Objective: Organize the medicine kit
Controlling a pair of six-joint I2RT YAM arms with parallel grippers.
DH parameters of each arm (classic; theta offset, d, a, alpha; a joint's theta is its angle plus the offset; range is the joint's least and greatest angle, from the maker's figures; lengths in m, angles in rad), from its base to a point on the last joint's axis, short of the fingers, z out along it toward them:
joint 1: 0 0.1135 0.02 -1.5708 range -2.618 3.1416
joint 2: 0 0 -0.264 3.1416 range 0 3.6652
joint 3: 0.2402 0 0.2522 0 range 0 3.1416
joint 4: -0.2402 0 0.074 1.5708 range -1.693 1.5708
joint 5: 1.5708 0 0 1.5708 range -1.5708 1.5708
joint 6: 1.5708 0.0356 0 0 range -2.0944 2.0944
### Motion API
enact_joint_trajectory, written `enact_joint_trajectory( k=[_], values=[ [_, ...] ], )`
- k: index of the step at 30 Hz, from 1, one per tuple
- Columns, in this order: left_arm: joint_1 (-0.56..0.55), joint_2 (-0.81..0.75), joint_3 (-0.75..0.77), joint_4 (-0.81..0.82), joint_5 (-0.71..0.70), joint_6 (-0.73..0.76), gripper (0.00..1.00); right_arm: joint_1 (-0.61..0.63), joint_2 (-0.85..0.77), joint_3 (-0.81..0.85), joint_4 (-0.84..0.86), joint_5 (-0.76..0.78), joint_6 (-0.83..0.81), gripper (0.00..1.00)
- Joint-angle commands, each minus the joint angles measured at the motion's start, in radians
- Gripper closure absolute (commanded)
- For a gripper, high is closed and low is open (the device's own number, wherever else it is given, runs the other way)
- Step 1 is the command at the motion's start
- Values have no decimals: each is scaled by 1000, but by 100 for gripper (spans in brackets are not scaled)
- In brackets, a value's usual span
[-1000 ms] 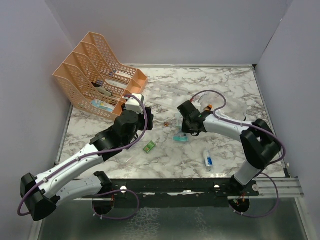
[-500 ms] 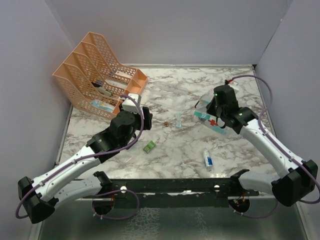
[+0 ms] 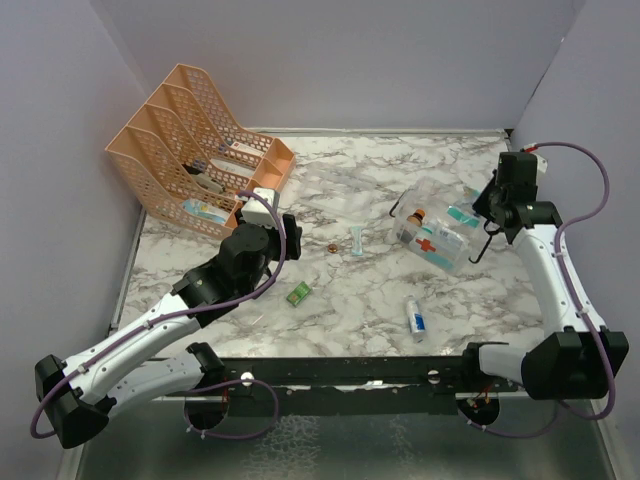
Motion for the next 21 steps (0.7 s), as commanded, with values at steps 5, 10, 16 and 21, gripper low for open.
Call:
enact_joint_trajectory(
  k=[5, 10, 16, 21],
  values=[
    [6, -18, -9, 0, -46, -5, 33, -39, 149, -5, 5, -191, -101, 96],
    [6, -31, -22, 14, -30, -12, 33, -40, 225, -31, -17, -151, -114, 96],
    [5, -43, -22, 13, -40, -15, 33, -39, 261, -78, 24, -143, -137, 96],
    [6, -45, -20, 12, -41, -16, 32, -38, 307, -84, 29, -147, -111, 97]
  ],
)
